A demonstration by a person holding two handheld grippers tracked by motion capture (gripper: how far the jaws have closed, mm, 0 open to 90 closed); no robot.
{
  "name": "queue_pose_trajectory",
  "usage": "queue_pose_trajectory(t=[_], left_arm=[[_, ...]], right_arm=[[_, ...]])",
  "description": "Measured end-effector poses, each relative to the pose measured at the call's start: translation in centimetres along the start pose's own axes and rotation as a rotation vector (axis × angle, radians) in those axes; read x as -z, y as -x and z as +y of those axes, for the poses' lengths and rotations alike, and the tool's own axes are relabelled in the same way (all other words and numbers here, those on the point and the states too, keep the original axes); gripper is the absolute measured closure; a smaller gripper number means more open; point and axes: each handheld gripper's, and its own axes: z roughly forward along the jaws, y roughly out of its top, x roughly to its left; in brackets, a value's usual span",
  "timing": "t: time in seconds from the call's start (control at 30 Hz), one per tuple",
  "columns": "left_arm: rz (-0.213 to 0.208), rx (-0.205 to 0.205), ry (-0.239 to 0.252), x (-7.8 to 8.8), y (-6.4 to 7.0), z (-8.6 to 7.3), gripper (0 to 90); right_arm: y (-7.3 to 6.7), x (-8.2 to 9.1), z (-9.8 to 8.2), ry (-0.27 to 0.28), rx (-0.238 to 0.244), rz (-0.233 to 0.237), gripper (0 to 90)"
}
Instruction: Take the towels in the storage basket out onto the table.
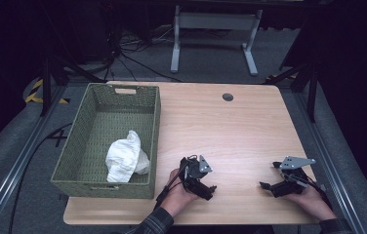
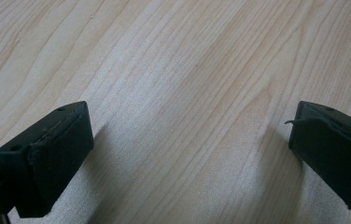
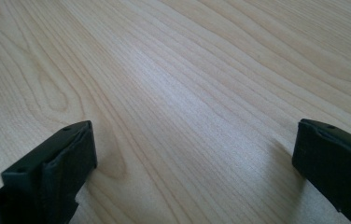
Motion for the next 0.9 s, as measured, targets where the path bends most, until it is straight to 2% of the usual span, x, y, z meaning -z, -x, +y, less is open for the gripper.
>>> queue_pose_trajectory(t=[0.53,0.6,0.63,0.9], left_arm=[[-0.003,-0.006,0.005,0.03,-0.08,-0.07,0.0],[0.001,0.004,-0.016,0.20,-0.06,-0.03,0.0],[0.002,-0.006,-0.017,0.22,-0.14,-0.01,0.0],[-0.001,0.006,-0.038,0.48,-0.08,0.09,0.0]], right_arm=[[0.00,0.00,0.00,-0.001,0.002,0.001,0.0],[0.00,0.00,0.01,-0.001,0.002,0.001,0.0],[0.00,0.00,0.01,-0.001,0.002,0.001,0.0],[0.00,0.00,0.01,-0.001,0.002,0.001,0.0]])
